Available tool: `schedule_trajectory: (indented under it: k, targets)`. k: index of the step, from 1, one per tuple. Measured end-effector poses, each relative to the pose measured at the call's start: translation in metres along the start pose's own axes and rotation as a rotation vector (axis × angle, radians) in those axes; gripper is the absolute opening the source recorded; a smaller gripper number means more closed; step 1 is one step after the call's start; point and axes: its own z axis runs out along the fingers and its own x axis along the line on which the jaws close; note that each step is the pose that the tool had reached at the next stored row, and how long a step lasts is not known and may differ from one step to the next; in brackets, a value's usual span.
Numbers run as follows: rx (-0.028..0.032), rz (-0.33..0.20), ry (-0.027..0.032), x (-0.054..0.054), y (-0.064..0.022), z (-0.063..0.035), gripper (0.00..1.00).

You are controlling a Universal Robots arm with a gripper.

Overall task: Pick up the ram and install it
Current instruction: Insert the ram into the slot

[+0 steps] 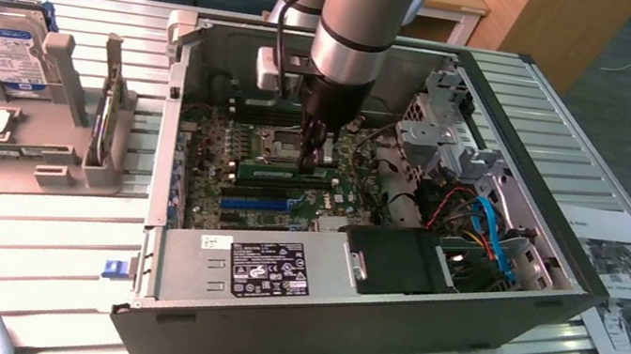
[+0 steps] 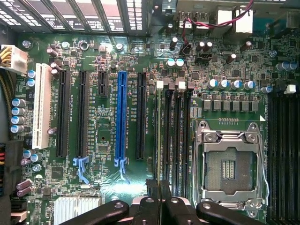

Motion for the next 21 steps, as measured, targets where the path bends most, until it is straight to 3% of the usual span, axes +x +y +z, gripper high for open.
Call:
schedule_trajectory:
  k: [21]
  targets:
    - [0.0004, 0.015, -0.0006, 0.0001, -0.0001, 0.0027, 0.12]
